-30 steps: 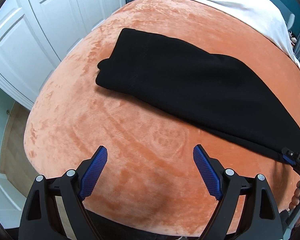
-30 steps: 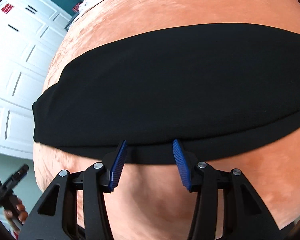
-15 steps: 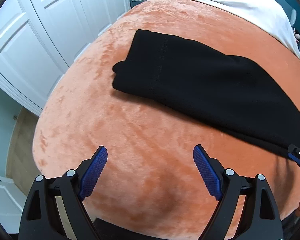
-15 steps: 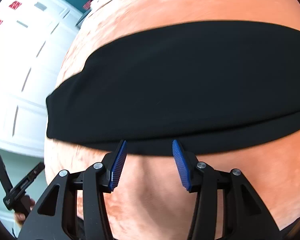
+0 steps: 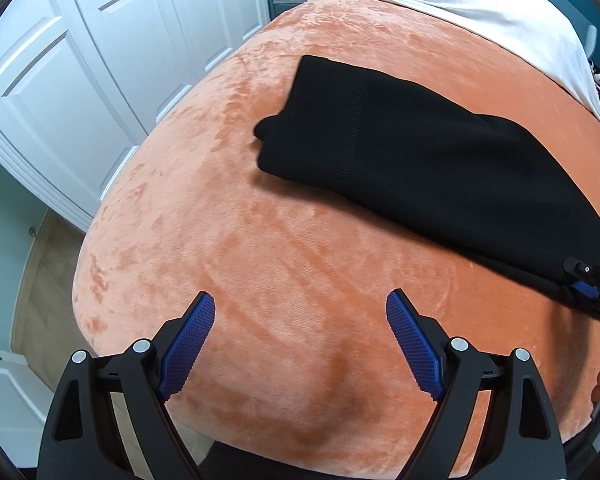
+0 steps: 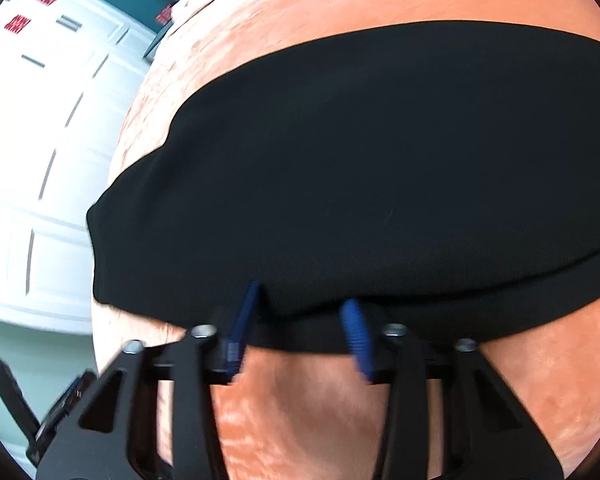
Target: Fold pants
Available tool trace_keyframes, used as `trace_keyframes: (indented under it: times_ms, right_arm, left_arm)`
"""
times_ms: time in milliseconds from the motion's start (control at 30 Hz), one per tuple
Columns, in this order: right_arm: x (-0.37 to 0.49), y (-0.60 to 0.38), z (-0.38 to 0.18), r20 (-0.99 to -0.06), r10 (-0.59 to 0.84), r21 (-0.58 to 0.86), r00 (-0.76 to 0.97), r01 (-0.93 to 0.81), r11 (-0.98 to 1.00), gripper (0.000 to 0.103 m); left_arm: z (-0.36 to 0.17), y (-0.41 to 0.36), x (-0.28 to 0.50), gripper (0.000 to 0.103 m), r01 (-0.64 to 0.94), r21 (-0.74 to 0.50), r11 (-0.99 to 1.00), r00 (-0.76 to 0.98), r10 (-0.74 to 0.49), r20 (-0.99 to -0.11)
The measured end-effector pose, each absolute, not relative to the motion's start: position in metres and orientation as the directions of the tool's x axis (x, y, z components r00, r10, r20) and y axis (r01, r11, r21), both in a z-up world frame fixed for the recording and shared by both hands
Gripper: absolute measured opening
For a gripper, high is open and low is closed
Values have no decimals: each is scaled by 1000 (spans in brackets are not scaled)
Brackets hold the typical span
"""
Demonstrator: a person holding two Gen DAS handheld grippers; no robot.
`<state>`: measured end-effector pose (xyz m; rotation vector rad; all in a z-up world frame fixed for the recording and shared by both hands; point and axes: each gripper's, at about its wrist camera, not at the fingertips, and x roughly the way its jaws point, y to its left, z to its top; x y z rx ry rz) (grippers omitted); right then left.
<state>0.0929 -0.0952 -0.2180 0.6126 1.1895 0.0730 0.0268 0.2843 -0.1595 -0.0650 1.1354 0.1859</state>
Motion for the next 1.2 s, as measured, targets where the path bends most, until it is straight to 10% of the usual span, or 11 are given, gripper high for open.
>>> trace_keyframes:
  times_ms: [300, 433, 567, 700, 900, 1000, 1200]
  right_arm:
    - [64, -83, -218, -867, 334, 420, 371, 181, 889, 9]
    - [52, -75, -188, -866, 276, 364, 416, 148, 919, 40]
    - [34, -62, -163, -873, 218, 255, 435, 29, 966, 45]
    - [16, -70, -153, -871, 219, 260, 441, 34, 965, 47]
    - [7, -61, -157, -873, 203, 242, 444, 33, 970, 47]
    - [9, -55, -158, -870, 206, 246, 447, 32, 969, 47]
    - [27, -36, -167, -875, 230, 268, 426, 31, 963, 47]
  left_arm:
    - [-169, 340, 59, 85, -271, -147, 951, 414, -23, -910]
    - [-173, 346, 91, 85, -285, -256, 924, 433, -114, -894]
    - [-194, 347, 122, 83, -309, -364, 879, 406, -224, -886]
    - [-202, 348, 145, 5, -330, -366, 870, 388, -229, -893]
    - [-132, 354, 168, 4, -156, -391, 907, 540, -253, -803]
    - [-87, 349, 174, 0, -130, -173, 976, 652, -48, -757]
    - [-159, 376, 167, 0, -246, -92, 965, 456, 32, -889]
